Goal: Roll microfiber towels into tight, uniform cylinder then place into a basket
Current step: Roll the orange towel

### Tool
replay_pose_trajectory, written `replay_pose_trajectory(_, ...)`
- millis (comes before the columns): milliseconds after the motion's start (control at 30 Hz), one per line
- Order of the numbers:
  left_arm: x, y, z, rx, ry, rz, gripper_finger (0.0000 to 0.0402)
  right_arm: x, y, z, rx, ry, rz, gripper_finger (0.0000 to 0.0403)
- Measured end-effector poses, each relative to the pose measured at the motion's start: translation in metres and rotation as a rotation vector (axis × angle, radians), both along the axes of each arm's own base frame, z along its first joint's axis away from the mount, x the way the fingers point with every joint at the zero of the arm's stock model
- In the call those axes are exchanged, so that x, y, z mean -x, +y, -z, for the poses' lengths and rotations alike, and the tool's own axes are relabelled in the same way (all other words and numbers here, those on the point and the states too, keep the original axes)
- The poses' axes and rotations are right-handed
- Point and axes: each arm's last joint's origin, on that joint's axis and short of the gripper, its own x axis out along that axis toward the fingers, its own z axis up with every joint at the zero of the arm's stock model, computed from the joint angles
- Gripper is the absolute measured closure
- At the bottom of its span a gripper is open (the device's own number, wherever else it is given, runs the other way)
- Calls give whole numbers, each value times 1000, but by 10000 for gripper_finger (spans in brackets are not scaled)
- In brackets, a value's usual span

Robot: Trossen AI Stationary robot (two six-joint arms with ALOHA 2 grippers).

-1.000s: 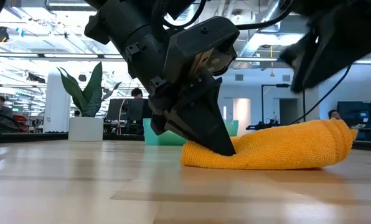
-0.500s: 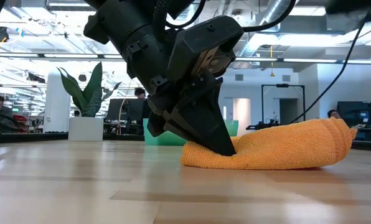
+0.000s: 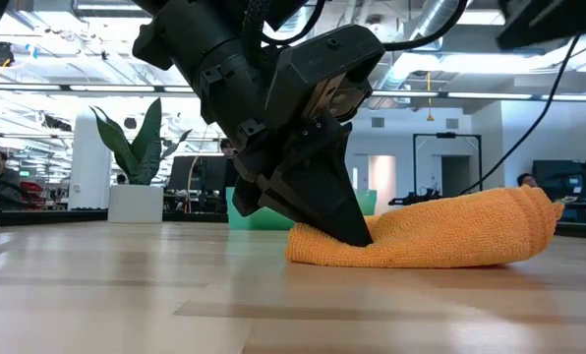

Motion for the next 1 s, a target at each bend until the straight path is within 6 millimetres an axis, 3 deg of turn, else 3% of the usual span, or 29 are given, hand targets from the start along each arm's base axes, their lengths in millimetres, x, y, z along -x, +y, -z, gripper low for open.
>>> replay_pose_trajectory(167, 0, 0, 0, 2, 1, 2, 401, -14, 6, 15, -79, 51, -52, 255)
replay_pose_trajectory(467, 0, 0, 0, 2, 1, 2, 401, -23, 10, 60, 107, 156, -112, 181)
replay_pose_trajectory(700, 0, 0, 0, 3, -2, 3, 401, -36, -4, 84, 149, 232, -38, 176)
replay_pose_trajectory(1000, 0, 0, 0, 0, -3, 5, 401, -44, -21, 94, 66, 318, 124, 181)
